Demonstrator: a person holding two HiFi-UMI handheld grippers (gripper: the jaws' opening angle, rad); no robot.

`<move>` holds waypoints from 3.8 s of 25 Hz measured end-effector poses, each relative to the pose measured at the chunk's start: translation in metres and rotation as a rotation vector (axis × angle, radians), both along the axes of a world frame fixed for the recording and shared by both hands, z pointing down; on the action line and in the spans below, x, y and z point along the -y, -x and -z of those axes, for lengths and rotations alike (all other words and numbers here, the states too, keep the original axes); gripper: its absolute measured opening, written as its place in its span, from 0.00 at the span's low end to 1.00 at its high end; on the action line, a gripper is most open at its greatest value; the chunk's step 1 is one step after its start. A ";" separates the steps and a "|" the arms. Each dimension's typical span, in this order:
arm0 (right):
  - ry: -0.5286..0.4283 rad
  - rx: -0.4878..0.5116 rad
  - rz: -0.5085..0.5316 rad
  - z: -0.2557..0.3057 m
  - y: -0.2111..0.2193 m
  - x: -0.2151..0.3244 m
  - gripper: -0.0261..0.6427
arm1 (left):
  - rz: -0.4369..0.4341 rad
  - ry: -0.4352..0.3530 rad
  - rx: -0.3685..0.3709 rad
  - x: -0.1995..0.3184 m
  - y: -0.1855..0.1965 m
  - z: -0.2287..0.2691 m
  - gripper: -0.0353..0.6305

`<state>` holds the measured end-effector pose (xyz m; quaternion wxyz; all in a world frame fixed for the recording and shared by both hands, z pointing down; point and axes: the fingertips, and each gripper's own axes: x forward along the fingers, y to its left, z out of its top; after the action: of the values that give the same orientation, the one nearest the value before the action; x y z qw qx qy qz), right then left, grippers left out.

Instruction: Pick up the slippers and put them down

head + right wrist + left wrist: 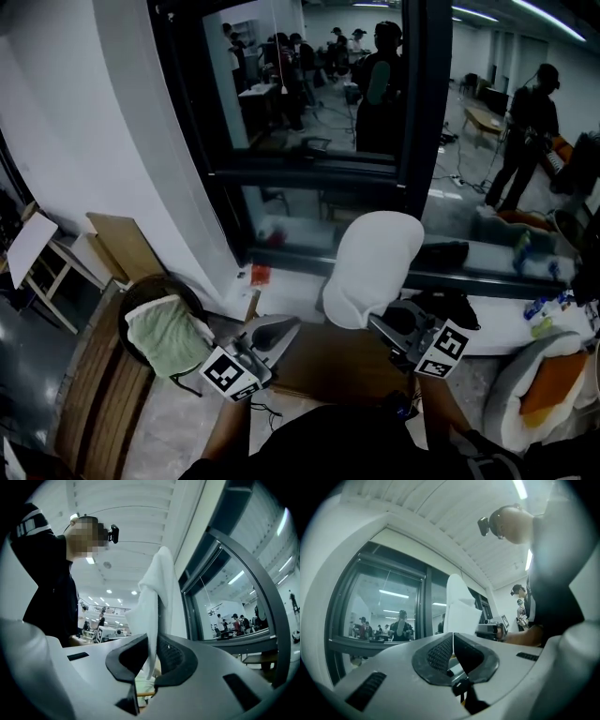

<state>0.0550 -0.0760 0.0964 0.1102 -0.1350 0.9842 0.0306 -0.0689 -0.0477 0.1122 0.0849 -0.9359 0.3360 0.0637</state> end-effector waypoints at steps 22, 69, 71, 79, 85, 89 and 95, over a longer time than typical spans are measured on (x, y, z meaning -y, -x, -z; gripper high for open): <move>0.020 -0.007 0.023 -0.003 0.006 0.012 0.12 | -0.003 0.045 0.005 0.012 0.001 -0.017 0.08; 1.299 -0.192 0.051 -0.413 0.034 0.021 0.12 | 0.050 0.791 -0.029 0.002 0.003 -0.322 0.08; 1.343 -0.216 0.060 -0.434 0.036 0.008 0.12 | 0.032 0.839 -0.037 -0.008 -0.007 -0.343 0.08; 1.369 -0.348 0.056 -0.483 0.036 -0.010 0.12 | -0.004 0.925 -0.080 -0.032 -0.032 -0.396 0.08; 1.363 -0.420 0.017 -0.499 0.035 -0.010 0.12 | 0.001 0.938 -0.067 -0.032 -0.033 -0.417 0.08; 1.366 -0.453 -0.026 -0.510 0.033 -0.008 0.12 | -0.015 0.931 -0.051 -0.028 -0.037 -0.422 0.08; 1.255 -0.560 -0.064 -0.517 0.030 -0.004 0.13 | -0.033 0.910 -0.036 -0.021 -0.044 -0.425 0.08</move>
<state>0.0254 -0.0716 0.6135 -0.2485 -0.1894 0.8027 -0.5081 -0.0246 -0.0268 0.5372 -0.3420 -0.8819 0.3163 -0.0730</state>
